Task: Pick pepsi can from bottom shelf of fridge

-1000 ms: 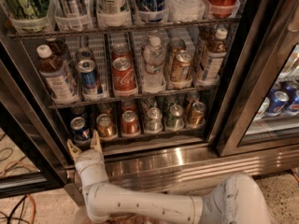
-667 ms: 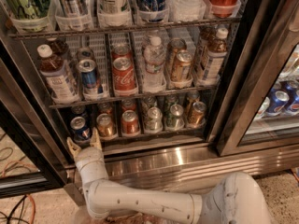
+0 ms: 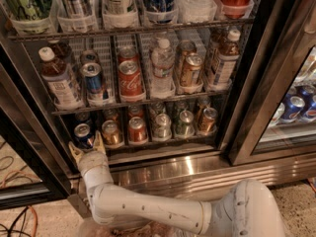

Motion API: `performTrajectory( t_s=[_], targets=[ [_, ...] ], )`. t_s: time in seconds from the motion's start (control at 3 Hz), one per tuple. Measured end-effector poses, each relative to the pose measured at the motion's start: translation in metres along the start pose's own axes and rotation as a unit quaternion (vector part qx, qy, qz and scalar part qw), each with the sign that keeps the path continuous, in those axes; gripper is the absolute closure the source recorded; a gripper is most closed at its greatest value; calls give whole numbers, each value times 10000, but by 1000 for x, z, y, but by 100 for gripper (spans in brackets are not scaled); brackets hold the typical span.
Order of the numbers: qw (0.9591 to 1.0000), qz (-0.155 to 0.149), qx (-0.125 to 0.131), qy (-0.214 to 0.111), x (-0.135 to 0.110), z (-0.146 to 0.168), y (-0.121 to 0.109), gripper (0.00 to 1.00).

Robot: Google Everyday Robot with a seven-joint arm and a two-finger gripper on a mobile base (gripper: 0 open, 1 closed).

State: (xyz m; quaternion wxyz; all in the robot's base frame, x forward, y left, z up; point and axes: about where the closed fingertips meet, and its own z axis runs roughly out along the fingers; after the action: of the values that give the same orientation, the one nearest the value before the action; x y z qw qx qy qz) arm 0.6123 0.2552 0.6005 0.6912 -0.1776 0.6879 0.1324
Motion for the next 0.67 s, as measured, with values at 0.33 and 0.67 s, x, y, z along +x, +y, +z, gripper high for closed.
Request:
performTrajectory(
  t_s=[0.33,0.67],
  targets=[
    [10000,-5,-46,10,1,7,2,34],
    [10000,2,-82,33,3,15,2,44]
  ],
)
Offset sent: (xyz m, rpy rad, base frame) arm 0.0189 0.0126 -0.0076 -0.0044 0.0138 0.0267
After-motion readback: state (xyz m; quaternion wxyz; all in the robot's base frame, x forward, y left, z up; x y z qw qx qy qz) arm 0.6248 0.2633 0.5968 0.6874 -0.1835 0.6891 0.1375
